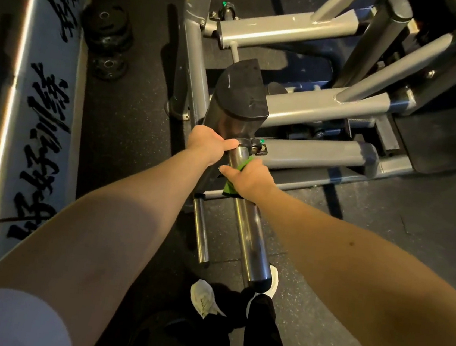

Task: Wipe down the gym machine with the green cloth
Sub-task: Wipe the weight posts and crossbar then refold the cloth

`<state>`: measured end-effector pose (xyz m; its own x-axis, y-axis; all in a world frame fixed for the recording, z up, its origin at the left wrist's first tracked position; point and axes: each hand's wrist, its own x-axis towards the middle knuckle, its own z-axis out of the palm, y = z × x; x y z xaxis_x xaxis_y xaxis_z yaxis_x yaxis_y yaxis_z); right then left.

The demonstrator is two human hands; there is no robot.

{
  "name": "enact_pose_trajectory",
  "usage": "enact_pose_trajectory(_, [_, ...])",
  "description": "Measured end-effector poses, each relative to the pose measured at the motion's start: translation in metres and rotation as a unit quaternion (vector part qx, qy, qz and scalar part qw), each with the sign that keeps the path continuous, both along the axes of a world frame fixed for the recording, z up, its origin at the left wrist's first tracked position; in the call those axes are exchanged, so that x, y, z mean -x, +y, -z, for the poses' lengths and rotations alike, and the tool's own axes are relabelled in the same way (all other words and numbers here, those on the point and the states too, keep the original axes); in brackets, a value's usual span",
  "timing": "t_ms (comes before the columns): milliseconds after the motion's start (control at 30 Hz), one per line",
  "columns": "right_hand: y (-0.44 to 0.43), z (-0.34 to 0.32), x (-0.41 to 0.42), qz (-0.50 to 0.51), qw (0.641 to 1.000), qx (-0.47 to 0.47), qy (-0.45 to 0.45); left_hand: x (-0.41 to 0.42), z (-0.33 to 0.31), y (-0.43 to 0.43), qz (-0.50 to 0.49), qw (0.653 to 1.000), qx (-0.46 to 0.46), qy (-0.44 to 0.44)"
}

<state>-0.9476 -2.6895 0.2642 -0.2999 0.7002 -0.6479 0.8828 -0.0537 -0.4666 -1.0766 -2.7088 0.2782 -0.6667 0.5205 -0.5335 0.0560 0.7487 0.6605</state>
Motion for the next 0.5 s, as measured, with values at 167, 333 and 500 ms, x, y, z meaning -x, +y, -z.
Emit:
enact_pose_trajectory(167, [-0.048,0.003,-0.054,-0.093,0.989,-0.094,0.060,-0.020,0.011,-0.016,-0.034,0.998,-0.054,-0.013])
enact_pose_trajectory(333, [-0.103,-0.010,-0.125,-0.217,0.964,-0.141,0.067,-0.026,0.012,-0.026,-0.055,0.993,-0.068,-0.074])
enact_pose_trajectory(500, [-0.085,0.002,-0.109,-0.255,0.937,-0.229,0.067,-0.028,0.007,-0.032,-0.045,0.989,-0.058,-0.130])
